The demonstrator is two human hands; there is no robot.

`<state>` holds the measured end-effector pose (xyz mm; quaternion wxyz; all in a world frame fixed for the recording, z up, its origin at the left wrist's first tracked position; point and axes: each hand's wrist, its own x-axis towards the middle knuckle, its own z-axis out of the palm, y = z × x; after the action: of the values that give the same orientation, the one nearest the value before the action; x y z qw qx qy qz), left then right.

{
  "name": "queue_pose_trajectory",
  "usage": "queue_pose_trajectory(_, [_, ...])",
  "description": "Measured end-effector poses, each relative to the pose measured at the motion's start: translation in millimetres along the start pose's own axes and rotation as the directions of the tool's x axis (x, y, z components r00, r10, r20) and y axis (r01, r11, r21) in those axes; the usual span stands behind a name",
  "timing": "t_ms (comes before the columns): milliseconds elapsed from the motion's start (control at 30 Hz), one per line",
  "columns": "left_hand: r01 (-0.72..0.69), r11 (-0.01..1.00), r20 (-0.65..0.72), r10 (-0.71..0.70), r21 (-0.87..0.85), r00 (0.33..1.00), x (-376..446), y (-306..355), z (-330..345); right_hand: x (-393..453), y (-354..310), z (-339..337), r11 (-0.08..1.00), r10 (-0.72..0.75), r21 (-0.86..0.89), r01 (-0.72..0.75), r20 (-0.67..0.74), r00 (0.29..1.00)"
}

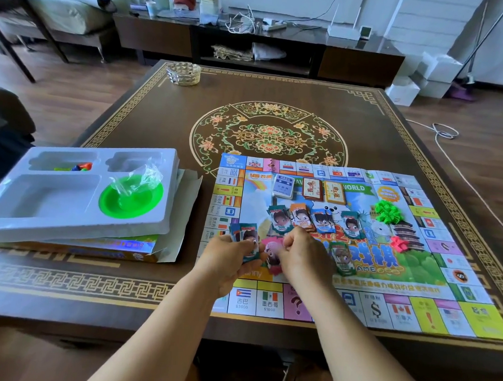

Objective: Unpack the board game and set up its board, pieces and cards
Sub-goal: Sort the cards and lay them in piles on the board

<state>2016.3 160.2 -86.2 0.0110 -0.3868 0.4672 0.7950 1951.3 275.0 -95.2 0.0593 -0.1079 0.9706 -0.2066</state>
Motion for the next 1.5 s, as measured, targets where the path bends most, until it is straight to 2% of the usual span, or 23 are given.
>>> queue_pose_trajectory(100, [-0.029,0.999,0.006,0.029,0.034,1.0,-1.7,-2.0,1.5,-1.5,1.8,-0.7,0.996,-0.061,0.066,0.063,-0.045,0.997])
queue_pose_trajectory(167, [-0.046,0.998,0.01,0.046,0.037,0.999,-4.0,-2.0,4.2,-4.6,0.8,-8.3,0.929,-0.003,0.369,-0.004,0.019,1.0])
queue_pose_trajectory(233, [-0.05,0.998,0.02,0.05,0.035,0.999,-7.3,-2.3,6.7,-13.4,-3.0,-18.2,0.753,0.031,0.646,-0.127,0.157,0.987])
queue_pose_trajectory(300, [-0.042,0.998,0.038,0.04,0.05,0.999,-12.0,-3.5,12.5,-24.0,-1.5,-24.0,0.666,0.022,0.719,-0.198,0.246,0.969])
queue_pose_trajectory(400, [-0.028,0.998,0.068,0.024,0.064,0.997,-17.3,-8.5,18.5,-31.8,5.1,-22.6,0.589,0.068,0.757,-0.284,0.303,0.95])
queue_pose_trajectory(567, [-0.024,0.995,0.13,0.011,0.097,0.991,-19.5,-14.3,31.6,-34.7,19.5,-24.4,0.546,0.145,0.772,-0.326,0.296,0.944])
queue_pose_trajectory(667, [-0.013,0.992,0.179,-0.01,0.125,0.984,-20.4,-13.4,46.3,-30.6,27.8,-29.4,0.575,0.2,0.754,-0.317,0.247,0.948])
queue_pose_trajectory(800, [-0.001,0.998,0.213,-0.013,0.07,0.977,-20.5,-10.1,63.7,-19.5,42.1,-32.3,0.61,0.256,0.739,-0.287,0.16,0.953])
queue_pose_trajectory(1033, [-0.024,0.988,0.132,0.004,0.151,0.991,3.4,-18.3,89.5,-2.5,64.3,-39.9,0.672,0.259,0.703,-0.233,0.072,0.963])
queue_pose_trajectory(1200, [-0.059,0.982,0.126,0.036,0.18,0.991,24.8,-10.3,116.3,34.6,86.3,-51.6,0.701,0.335,0.669,-0.246,-0.005,0.942])
queue_pose_trajectory(1300, [-0.058,0.985,0.135,0.036,0.163,0.99,35.3,-6.2,123.8,61.4,97.1,-54.4,0.768,0.366,0.58,-0.271,-0.05,0.929])
queue_pose_trajectory(1500, [-0.055,0.984,0.121,0.035,0.17,0.992,50.9,-6.3,126.9,94.6,101.2,-47.4,0.909,0.344,0.282,-0.307,-0.092,0.934])
